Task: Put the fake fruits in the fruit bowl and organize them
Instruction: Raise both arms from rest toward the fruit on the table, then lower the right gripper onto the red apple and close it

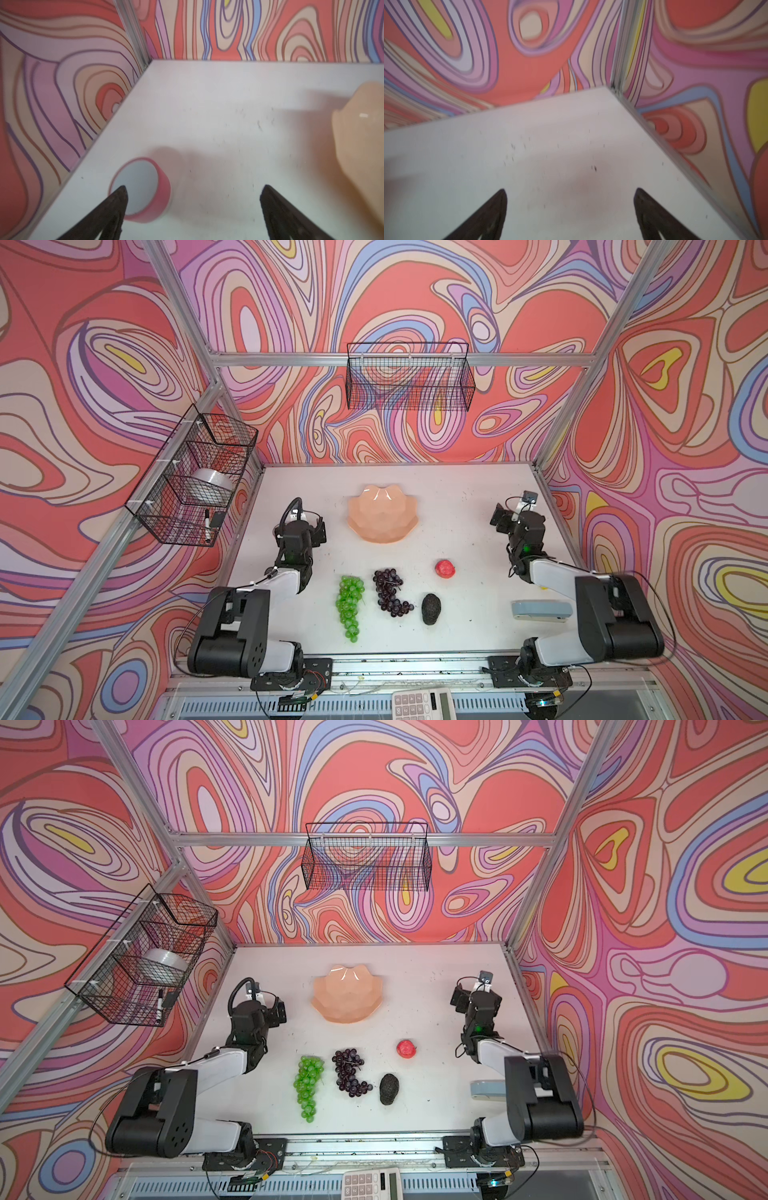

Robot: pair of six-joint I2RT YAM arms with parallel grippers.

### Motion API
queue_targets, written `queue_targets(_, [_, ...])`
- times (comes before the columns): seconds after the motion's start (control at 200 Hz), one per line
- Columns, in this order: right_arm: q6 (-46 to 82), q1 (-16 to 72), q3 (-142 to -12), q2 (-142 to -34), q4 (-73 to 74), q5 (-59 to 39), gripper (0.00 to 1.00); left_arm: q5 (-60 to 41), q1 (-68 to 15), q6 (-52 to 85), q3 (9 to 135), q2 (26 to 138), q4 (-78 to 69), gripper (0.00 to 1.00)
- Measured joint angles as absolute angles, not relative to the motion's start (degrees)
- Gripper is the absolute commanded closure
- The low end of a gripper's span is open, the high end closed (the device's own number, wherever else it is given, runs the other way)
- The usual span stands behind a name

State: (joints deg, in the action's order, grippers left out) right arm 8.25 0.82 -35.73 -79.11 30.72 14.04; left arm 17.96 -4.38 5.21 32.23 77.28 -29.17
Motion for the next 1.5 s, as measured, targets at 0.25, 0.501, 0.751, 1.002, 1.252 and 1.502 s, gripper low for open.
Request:
queue_targets(0.25, [22.2,0.8,-51.2,-68.0,8.2,9.6,0.04,15.5,-4.4,18.7,45.0,61.1,-10.5,0.00])
queue_targets(0.501, [23.4,2.9,-49.4,-69.9,-12.1,-3.3,0.03,1.2,-4.4,24.8,44.7,52.2,-1.7,0.00])
queue_targets(0.751, [23.0,19.0,-49.6,-69.9,-24.3,1.1,0.05,4.0,-4.4,19.7,47.2,42.3,7.3,0.00])
queue_targets(1.002, [24.9,31.0,-49.8,-77.6,-26.6,5.2,0.07,7.1,-4.4,15.8,49.0,42.2,13.8,0.00])
queue_targets(1.252, [28.1,33.5,-49.9,-86.6,-26.8,5.1,0.12,5.9,-4.4,14.6,49.0,43.6,15.9,0.00])
queue_targets(1.502, [31.6,36.6,-50.9,-90.8,-27.7,5.9,0.23,4.5,-4.4,14.5,49.0,43.6,16.9,0.00])
